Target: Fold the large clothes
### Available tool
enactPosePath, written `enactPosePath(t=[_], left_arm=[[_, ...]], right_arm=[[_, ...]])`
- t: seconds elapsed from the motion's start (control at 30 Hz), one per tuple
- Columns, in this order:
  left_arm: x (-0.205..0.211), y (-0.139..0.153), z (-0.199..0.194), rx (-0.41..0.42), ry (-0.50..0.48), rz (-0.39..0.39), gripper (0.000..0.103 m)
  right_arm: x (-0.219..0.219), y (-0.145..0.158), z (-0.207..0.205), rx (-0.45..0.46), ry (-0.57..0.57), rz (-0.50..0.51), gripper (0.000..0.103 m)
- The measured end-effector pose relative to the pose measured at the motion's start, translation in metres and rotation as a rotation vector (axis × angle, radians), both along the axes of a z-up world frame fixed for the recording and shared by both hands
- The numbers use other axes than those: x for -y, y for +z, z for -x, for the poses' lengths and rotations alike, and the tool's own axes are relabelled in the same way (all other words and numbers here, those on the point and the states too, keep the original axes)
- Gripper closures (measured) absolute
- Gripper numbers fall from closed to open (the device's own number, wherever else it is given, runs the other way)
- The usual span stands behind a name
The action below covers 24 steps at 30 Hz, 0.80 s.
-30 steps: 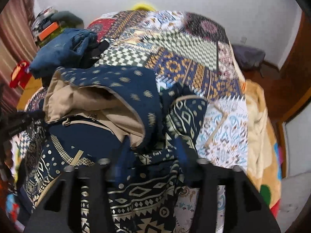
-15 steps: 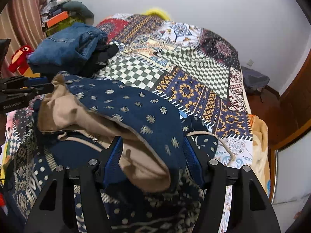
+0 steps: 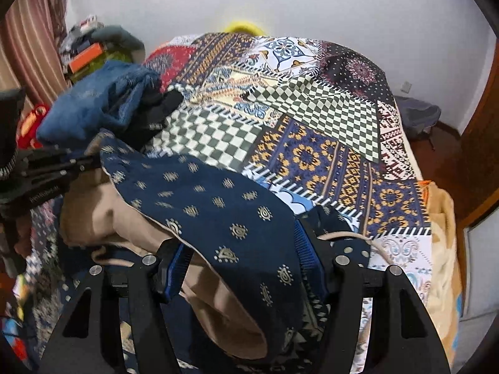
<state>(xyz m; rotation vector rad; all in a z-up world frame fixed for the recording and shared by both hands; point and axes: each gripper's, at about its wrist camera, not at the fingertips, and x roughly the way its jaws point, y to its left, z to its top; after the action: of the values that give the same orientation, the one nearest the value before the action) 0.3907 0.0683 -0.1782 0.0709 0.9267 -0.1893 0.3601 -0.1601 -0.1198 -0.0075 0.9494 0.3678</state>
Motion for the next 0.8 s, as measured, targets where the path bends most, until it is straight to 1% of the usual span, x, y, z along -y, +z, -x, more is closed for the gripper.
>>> enactPosePath(t=[0.07, 0.17, 0.2, 0.3, 0.37, 0.43, 0.5, 0.57, 0.67, 0.73, 0.8], left_arm=[[0.0, 0.004, 0.002, 0.005, -0.001, 0.027, 0.098], [-0.002, 0.014, 0.01, 0.014, -0.002, 0.076, 0.098], [-0.003, 0.018, 0.014, 0.016, -0.003, 0.096, 0.098], [-0.01, 0.035, 0.03, 0.019, -0.025, 0.201, 0.098], [-0.014, 0.047, 0.043, 0.032, -0.039, 0.241, 0.098], [-0.017, 0.058, 0.058, 0.052, -0.051, 0.26, 0.098], [-0.019, 0.066, 0.076, 0.064, -0.057, 0.274, 0.098], [-0.02, 0.067, 0.089, 0.06, -0.061, 0.279, 0.098], [-0.019, 0.058, 0.109, 0.031, -0.057, 0.239, 0.098], [-0.019, 0.047, 0.12, -0.004, -0.054, 0.228, 0.098], [-0.018, 0.038, 0.128, -0.044, -0.058, 0.222, 0.098]], right_arm=[[0.001, 0.003, 0.001, 0.015, 0.008, -0.024, 0.075], [0.004, 0.011, 0.007, 0.022, 0.014, -0.079, 0.09], [0.006, 0.016, 0.011, 0.033, 0.014, -0.1, 0.091], [0.01, 0.032, 0.025, 0.049, 0.025, -0.158, 0.093], [0.011, 0.039, 0.036, 0.044, 0.036, -0.189, 0.093], [0.009, 0.044, 0.047, 0.037, 0.053, -0.19, 0.093], [0.005, 0.045, 0.059, 0.03, 0.07, -0.174, 0.093], [0.003, 0.042, 0.068, 0.015, 0.085, -0.156, 0.093], [-0.002, 0.032, 0.083, -0.022, 0.101, -0.103, 0.092], [-0.003, 0.03, 0.091, -0.014, 0.1, -0.06, 0.09], [-0.002, 0.03, 0.1, -0.016, 0.12, -0.043, 0.09]])
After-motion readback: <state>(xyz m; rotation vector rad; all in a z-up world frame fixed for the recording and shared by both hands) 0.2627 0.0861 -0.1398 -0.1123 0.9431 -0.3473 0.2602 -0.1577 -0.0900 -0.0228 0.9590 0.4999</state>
